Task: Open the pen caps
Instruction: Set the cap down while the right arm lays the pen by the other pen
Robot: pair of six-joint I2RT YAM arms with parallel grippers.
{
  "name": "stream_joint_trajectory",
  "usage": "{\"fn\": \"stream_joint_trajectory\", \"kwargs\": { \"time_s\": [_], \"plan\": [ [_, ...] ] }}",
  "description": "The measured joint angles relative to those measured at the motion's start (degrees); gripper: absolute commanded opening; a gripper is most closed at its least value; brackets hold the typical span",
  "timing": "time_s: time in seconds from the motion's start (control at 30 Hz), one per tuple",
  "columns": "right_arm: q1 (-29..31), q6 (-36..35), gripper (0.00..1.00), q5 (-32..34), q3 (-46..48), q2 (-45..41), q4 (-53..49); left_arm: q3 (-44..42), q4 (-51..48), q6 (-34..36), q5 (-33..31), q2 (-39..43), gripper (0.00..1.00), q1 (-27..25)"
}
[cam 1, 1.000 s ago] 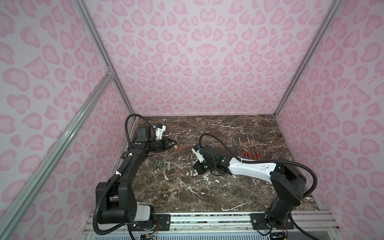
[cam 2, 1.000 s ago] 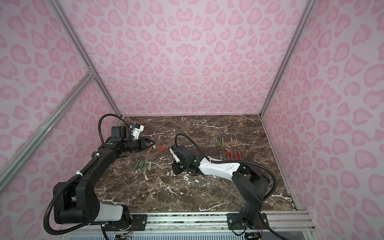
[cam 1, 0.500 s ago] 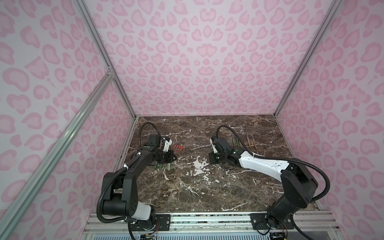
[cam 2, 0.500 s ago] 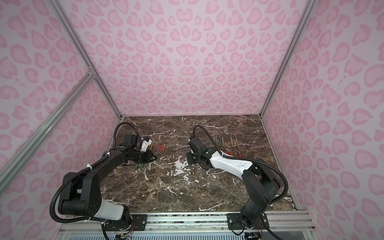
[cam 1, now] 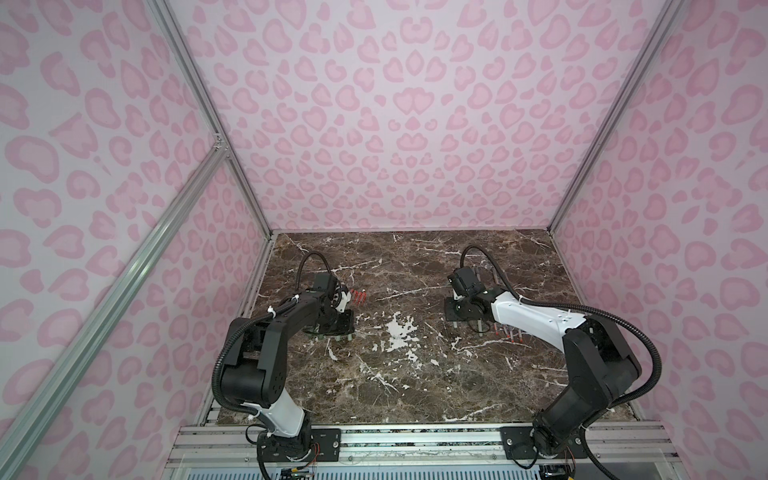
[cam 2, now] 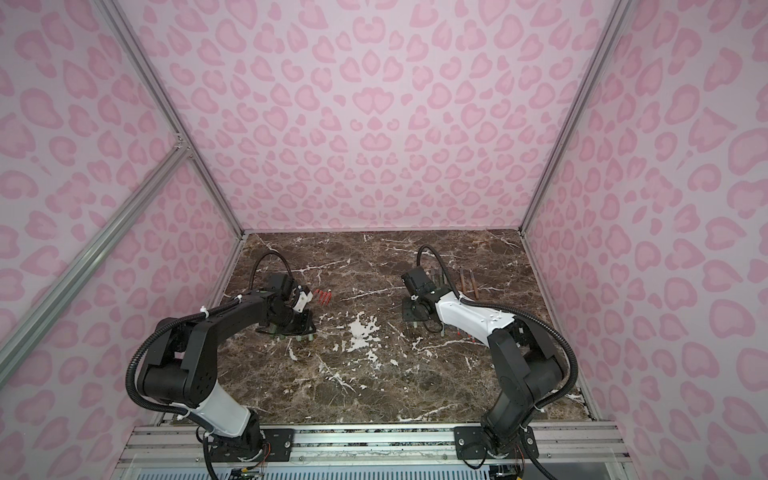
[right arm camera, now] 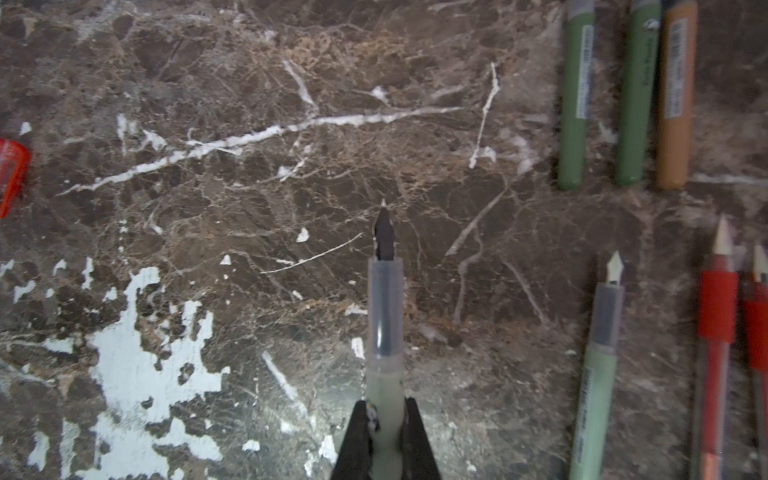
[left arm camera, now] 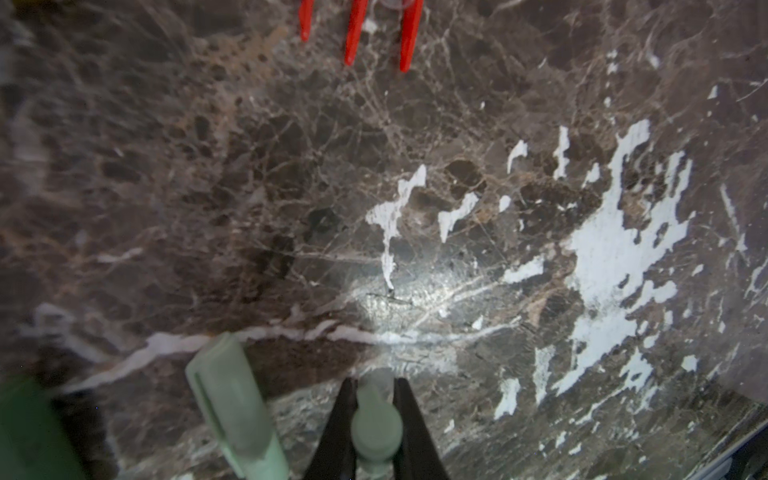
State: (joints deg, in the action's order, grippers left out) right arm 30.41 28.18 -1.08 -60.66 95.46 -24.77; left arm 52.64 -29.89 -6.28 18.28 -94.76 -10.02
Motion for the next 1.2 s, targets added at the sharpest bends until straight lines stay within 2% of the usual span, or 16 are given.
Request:
{"fn": "stream_joint_trajectory", "kwargs": {
  "time_s": [0.13,0.37,0.43,0.47,0.7,0.83,0.97,1.2],
  "plan": [
    [-1.7,-0.83,0.01,0.0,0.87,0.04,-0.61,0.26,-0.02,-0.37,-0.66,-0.83,0.13,-0.37],
    [-4.04,-1.86,0.02,-0.35,1.38,1.9,-0.81,1.51,-0.11,-1.27,-3.32,-1.66,0.33,-0.46],
    [-4.81,-2.19,0.03,-0.46,1.38,2.4,-0.87,1.73,-0.13,-1.29,-3.58,-1.4,0.35,-0.48],
    [-5.14,-2.29,0.03,-0.46,1.38,2.58,-0.85,1.81,-0.33,-1.27,-3.82,-1.11,0.42,-0.48],
    [-6.78,-3.3,0.08,-0.48,1.31,3.91,-0.85,3.98,-1.27,0.68,-4.72,4.48,0.68,-0.48],
    [-7.23,-3.3,0.12,-0.44,1.38,4.5,-0.96,4.52,-1.36,3.63,-6.51,7.76,0.88,-0.48],
    [-7.39,-3.3,0.16,-0.42,1.64,5.44,-0.85,5.62,-1.22,6.29,-8.59,9.66,0.99,0.13],
    [-7.52,-3.26,0.26,-0.22,1.95,5.86,0.0,6.29,1.01,7.61,-12.33,12.79,0.98,2.62]
  ]
}}
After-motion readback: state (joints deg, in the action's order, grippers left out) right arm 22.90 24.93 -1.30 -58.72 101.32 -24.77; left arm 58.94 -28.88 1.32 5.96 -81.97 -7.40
